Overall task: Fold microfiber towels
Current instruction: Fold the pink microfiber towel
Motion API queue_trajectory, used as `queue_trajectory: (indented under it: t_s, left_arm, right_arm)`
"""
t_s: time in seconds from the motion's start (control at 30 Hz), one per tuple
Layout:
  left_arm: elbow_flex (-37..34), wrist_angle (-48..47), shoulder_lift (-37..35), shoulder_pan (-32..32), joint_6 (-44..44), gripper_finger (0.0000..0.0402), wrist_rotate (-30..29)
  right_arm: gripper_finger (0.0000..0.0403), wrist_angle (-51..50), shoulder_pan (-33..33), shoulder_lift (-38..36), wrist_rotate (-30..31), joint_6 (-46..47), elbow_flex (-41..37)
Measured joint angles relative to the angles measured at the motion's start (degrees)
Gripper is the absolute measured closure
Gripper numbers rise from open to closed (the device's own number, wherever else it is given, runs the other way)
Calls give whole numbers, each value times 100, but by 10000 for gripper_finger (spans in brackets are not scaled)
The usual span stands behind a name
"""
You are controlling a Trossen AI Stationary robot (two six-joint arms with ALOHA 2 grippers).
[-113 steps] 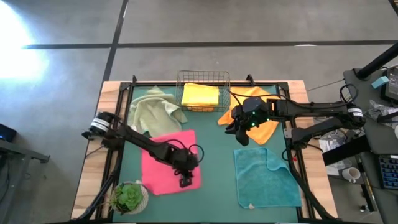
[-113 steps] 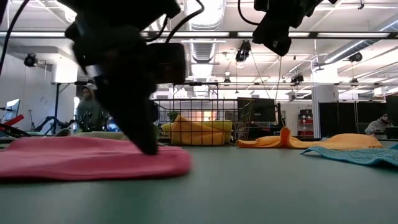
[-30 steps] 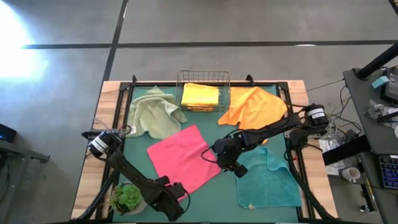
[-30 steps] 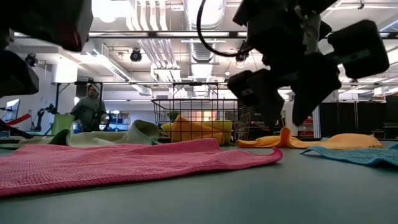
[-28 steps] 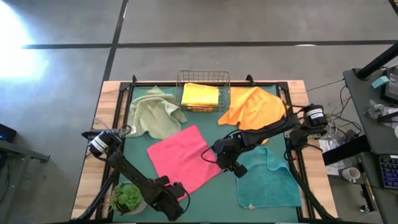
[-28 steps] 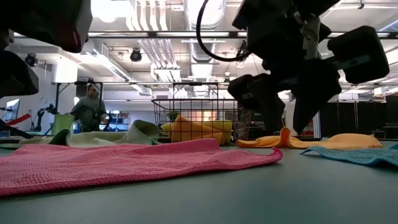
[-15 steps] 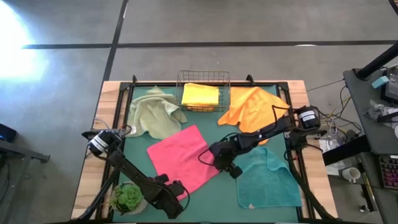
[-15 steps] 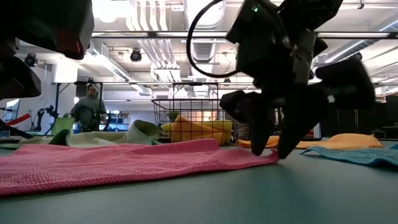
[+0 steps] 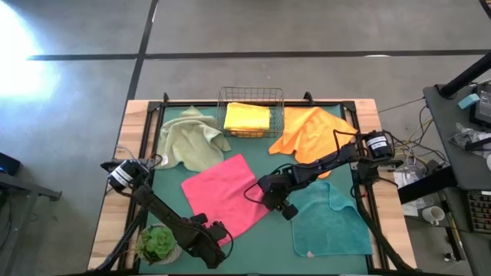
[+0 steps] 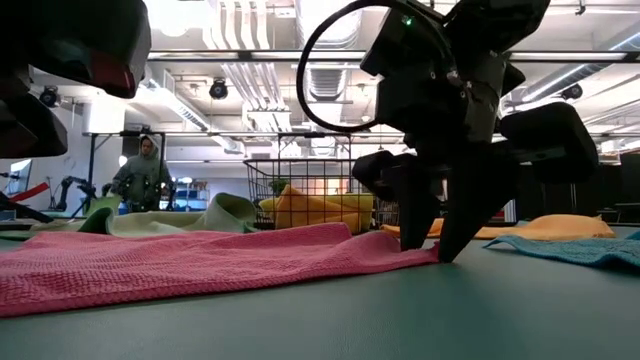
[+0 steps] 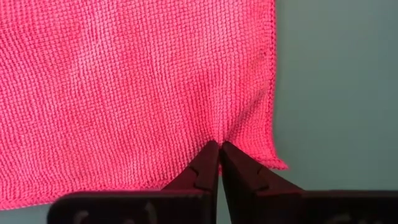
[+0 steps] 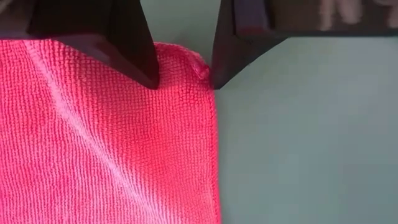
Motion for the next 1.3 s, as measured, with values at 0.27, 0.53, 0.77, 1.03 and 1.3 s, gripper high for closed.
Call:
queue_trajectory:
  t_s: [0.27, 0.53, 0.77, 1.03, 1.3]
  left_arm:
    - [25, 257, -61, 2, 13, 400, 5]
    - [13, 407, -180, 15, 298, 375, 37]
    - [13, 721, -303, 52, 291, 290, 515]
    - [23, 1351, -166, 50, 301, 247, 477]
    - [484, 468, -262, 138, 477, 247, 1190]
  right_arm:
    - [375, -18, 7, 9, -52, 19, -8]
    - [391, -19, 7, 15, -61, 343, -12]
    - [392, -15, 7, 17, -44, 398, -12]
    - [392, -6, 2, 22, -120, 499, -14]
    - [392, -33, 0, 22, -147, 538, -17]
